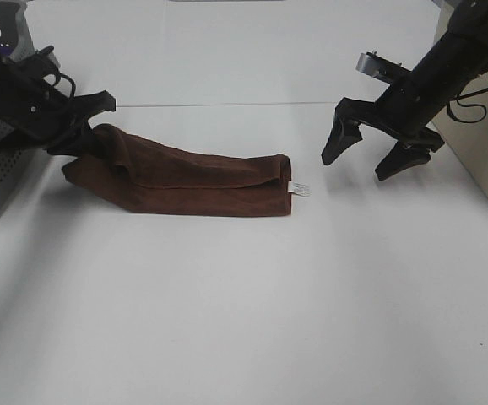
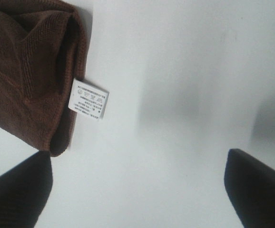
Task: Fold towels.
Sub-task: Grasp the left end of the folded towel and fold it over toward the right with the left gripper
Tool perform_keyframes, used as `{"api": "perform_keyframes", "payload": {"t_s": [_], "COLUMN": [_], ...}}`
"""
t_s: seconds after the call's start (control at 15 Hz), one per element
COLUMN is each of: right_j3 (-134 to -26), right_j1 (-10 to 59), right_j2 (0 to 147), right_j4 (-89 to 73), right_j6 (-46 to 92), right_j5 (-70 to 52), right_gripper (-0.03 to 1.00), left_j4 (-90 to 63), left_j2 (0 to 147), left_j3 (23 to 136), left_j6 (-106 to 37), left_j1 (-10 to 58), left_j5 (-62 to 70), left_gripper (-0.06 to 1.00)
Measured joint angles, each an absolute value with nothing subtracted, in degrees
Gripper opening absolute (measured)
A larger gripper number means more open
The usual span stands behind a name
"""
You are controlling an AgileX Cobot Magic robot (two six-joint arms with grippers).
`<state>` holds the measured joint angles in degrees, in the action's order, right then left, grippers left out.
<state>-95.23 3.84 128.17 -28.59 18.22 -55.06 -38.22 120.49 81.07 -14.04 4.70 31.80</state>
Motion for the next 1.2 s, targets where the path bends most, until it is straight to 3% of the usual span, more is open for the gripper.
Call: {"api": "perform_keyframes", "payload": {"t_s": [0.4, 0.8, 0.93, 1.0, 1.2], "right_j3": [-95.23, -95.23, -95.23, -95.23, -95.23], "right_j1": [3.84, 3.84, 3.84, 3.84, 3.84], "right_j2": [128.17, 128.17, 128.17, 128.17, 128.17], "right_j4": [-28.53, -29.11, -29.28, -29.34, -29.79], "right_j6": [18.22, 18.05, 18.05, 18.05, 18.05], "right_j5": [-55.06, -55.06, -55.06, -55.06, -55.06], "right_gripper": [0.93, 0.93, 0.93, 0.93, 0.93], "left_j4": [-39.82, -39.76, -39.71, -39.76, -42.23], "left_j2": [120.78, 133.73, 136.77, 137.68, 138.48], "left_j3": [92.02, 105.08, 108.35, 109.21, 110.07], "left_j6": [-11.86, -3.21, 0.0, 0.63, 1.15], "left_j1": [16.73, 24.12, 25.73, 26.24, 27.33], "left_j5": [35.81, 37.3, 37.13, 36.84, 36.55], "left_gripper": [0.02, 0.04, 0.16, 0.27, 0.76]}}
